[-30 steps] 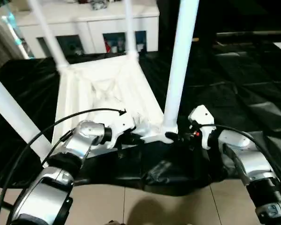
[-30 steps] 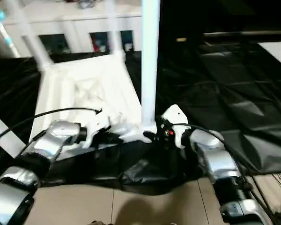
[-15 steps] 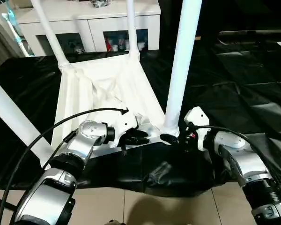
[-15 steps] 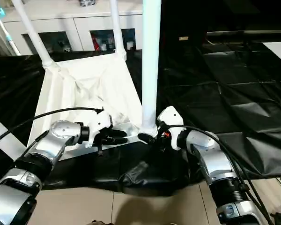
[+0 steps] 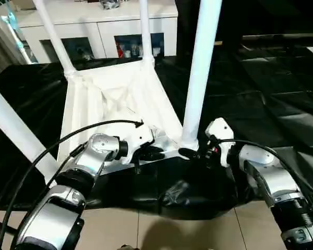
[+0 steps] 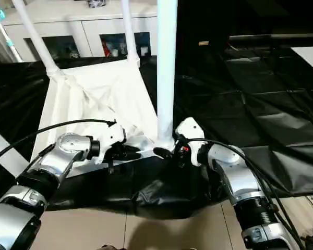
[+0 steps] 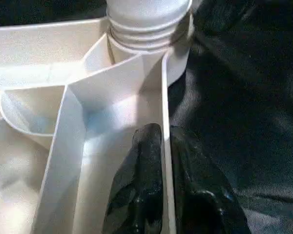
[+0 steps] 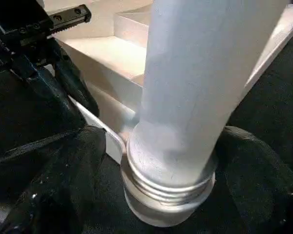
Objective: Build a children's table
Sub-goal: Rotate leg to tighten
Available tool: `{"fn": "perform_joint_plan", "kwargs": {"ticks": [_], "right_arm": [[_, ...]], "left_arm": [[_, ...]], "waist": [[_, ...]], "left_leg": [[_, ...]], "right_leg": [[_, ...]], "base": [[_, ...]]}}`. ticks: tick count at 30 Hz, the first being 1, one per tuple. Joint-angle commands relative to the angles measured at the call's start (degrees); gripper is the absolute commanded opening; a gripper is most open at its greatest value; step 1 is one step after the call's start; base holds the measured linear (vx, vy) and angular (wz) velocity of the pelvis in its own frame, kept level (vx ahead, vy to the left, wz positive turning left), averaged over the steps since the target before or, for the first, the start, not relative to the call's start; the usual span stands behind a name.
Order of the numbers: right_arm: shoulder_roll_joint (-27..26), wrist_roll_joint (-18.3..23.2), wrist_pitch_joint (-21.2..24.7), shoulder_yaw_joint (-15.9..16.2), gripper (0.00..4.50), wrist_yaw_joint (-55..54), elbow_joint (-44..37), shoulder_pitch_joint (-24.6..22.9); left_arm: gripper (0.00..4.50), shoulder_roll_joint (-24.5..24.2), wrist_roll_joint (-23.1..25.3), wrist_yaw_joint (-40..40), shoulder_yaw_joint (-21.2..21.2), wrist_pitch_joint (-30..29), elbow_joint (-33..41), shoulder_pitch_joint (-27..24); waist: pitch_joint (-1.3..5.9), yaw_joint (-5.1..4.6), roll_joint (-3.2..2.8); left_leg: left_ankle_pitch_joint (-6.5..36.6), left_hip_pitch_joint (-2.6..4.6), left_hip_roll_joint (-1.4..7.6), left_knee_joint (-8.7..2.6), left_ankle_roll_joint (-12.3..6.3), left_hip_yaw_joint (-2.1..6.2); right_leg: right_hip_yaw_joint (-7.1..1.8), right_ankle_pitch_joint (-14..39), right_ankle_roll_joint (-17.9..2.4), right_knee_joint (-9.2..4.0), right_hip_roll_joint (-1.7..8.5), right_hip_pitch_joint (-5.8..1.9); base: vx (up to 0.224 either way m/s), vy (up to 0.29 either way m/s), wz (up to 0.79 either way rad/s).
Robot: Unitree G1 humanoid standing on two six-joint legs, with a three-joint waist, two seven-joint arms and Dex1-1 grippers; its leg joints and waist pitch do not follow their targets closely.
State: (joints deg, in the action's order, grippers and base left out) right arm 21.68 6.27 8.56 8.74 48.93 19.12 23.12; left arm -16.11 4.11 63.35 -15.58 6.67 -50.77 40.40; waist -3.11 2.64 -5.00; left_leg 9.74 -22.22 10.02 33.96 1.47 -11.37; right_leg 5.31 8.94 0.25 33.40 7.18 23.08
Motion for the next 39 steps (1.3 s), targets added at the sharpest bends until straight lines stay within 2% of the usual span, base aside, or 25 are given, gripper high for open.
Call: {"fn": "perform_joint_plan", "kwargs": {"ticks": [1,5,8,10,14,15,19,20,26,39], "right_arm": [[0.0,-0.4,-0.4,-0.1,3.8,-0.3,0.1,0.8],[-0.2,-0.1,-0.3,-0.1,3.8,-0.1,0.2,1.0],[-0.4,-1.7,-0.7,1.1,3.8,-0.8,1.6,1.3],[-0.8,-1.8,-0.8,1.3,3.8,-0.9,2.3,1.4],[-2.0,-0.9,-0.8,0.5,3.8,-1.8,2.7,1.7],[-2.1,-0.7,-0.7,0.3,3.5,-1.9,2.7,1.7],[-2.3,-0.2,-1.0,0.0,3.31,-1.4,2.9,1.7],[-2.3,0.0,-1.1,0.0,3.06,-1.0,2.7,1.7],[-2.2,0.0,-1.1,-0.1,2.57,-0.7,3.2,1.4],[-3.5,-0.7,-0.3,0.1,2.37,-2.6,3.6,1.0]], "left_arm": [[0.12,-1.0,1.0,0.0,-0.4,-0.8,-0.3,-0.3],[0.06,-0.5,0.6,-0.8,0.3,-0.8,-0.4,-0.3],[0.06,-0.2,0.4,-0.7,0.2,-0.7,-0.3,-0.5],[0.06,0.0,0.2,-0.7,0.3,-0.9,-0.1,-0.7],[0.06,0.1,0.0,-0.8,0.2,-1.4,0.5,-1.1],[0.0,0.1,0.0,-0.9,0.3,-1.5,0.6,-1.2],[0.0,0.1,0.0,-0.8,0.3,-1.6,0.5,-1.3],[0.0,0.1,0.1,-0.8,0.3,-1.5,0.4,-1.3],[0.0,0.1,0.0,-0.8,0.3,-1.8,0.6,-1.3],[0.0,0.3,-0.2,-1.8,0.7,-2.6,0.5,-1.2]], "waist": [[3.91,0.15,1.55],[3.98,0.08,1.54],[4.03,0.08,1.54],[4.04,0.05,1.76],[4.05,0.17,1.71],[4.05,0.15,1.77],[4.09,0.19,1.72],[4.12,0.21,1.74],[4.08,0.21,1.73],[4.07,0.16,1.64]], "left_leg": [[19.1,0.93,2.72,-4.37,-2.61,1.53],[18.7,0.98,2.72,-4.29,-2.79,1.48],[18.4,0.95,2.69,-4.27,-2.89,1.44],[18.1,0.93,2.72,-4.22,-2.97,1.37],[17.8,0.96,2.74,-4.23,-3.16,1.39],[17.8,0.94,2.73,-4.22,-3.16,1.37],[17.6,0.93,2.79,-4.27,-3.1,1.4],[17.4,0.9,2.75,-4.22,-3.25,1.38],[17.6,0.95,2.75,-4.24,-3.14,1.38],[17.9,0.94,2.73,-4.27,-3.02,1.38]], "right_leg": [[-2.18,23.1,-10.6,-4.52,2.08,-2.5],[-2.2,22.4,-11.0,-4.5,2.08,-2.45],[-2.19,21.6,-11.3,-4.41,2.04,-2.49],[-2.22,21.3,-11.6,-4.4,2.04,-2.43],[-2.25,21.3,-11.5,-4.32,2.1,-2.43],[-2.26,21.4,-11.5,-4.34,2.09,-2.46],[-2.28,20.7,-11.5,-4.24,2.06,-2.47],[-2.27,20.2,-11.7,-4.18,2.07,-2.54],[-2.26,21.2,-11.4,-4.29,2.05,-2.47],[-2.27,21.0,-11.5,-4.29,2.05,-2.44]], "base": [[0.0,0.0,0.0],[0.0,0.0,0.0],[0.0,0.0,0.0],[0.0,0.0,0.0],[0.0,0.0,0.0],[0.0,0.0,0.0],[0.0,0.0,0.0],[0.0,0.0,0.0],[0.0,0.0,0.0],[0.0,0.0,0.0]]}}
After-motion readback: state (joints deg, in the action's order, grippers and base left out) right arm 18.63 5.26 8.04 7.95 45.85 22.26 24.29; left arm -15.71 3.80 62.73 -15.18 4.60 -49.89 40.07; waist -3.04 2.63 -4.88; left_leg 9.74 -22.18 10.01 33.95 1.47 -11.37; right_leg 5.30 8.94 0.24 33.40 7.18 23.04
